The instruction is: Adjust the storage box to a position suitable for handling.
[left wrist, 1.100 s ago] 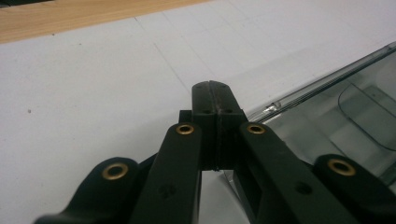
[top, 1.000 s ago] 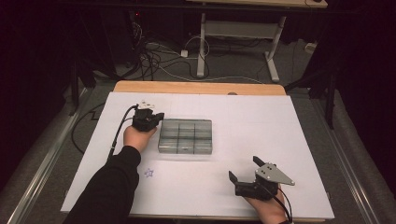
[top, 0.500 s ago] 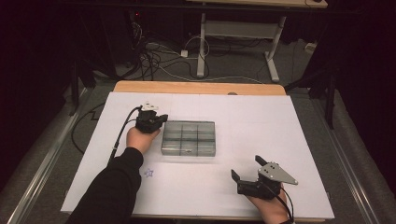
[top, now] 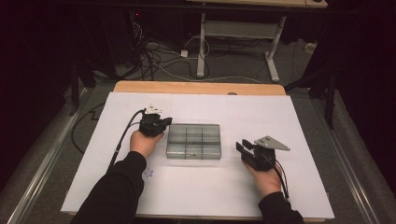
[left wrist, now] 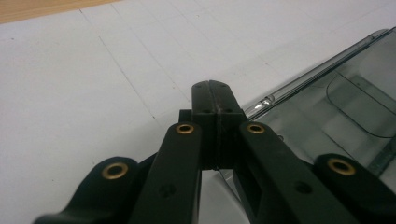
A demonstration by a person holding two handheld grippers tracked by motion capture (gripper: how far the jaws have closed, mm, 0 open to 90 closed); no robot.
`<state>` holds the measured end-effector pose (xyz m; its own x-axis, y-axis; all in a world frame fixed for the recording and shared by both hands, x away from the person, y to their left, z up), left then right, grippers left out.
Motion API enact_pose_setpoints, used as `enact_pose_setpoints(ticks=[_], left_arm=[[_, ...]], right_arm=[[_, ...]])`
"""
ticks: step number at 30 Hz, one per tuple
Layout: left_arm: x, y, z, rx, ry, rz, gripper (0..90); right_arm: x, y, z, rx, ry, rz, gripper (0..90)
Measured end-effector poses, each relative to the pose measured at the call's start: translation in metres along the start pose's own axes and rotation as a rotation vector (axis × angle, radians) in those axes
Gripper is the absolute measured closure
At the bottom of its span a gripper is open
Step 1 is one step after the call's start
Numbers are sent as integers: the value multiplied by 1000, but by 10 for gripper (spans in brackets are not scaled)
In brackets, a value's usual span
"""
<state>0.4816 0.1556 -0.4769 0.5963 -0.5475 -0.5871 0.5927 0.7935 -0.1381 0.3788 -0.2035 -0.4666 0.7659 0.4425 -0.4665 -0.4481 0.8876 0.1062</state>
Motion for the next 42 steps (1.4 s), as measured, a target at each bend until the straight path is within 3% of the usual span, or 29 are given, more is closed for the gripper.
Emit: enact_pose_setpoints(ticks=[1, 4, 8, 14, 21, 39, 42], left_arm=[[0, 0, 0, 4, 0, 3, 883], [-2, 0, 0, 10, 3, 1, 883], [-2, 0, -1, -6, -3, -3, 883], [-2, -1, -1, 5, -2, 12, 883], [1, -4, -1, 4, -6, 8, 884], [4, -9, -1, 7, -3, 7, 884], [3, -10, -1, 10, 0, 6, 883]], right_arm=[[7, -2, 4, 16, 3, 0, 789], [24, -1, 15, -10, 4, -6, 899], [46, -1, 28, -29, 10, -15, 900], [76, -2, 39, -47, 33, -18, 900], [97, 2, 43, -76, 37, -19, 900], [107, 9, 47, -156, 53, 0, 900], [107, 8, 47, -140, 56, 9, 900]])
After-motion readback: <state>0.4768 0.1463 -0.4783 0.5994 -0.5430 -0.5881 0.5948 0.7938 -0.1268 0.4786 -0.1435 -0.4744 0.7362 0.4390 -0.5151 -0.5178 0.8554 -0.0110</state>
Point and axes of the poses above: each handheld gripper's, and its own axes: x roughly forward along the jaws, z roughly out of its top, y roughly to its left, the point moved 2 cm from there along x, roughly forward along the jaws, and after that the axes turned 1 degree about x, right-handed, at the moved point
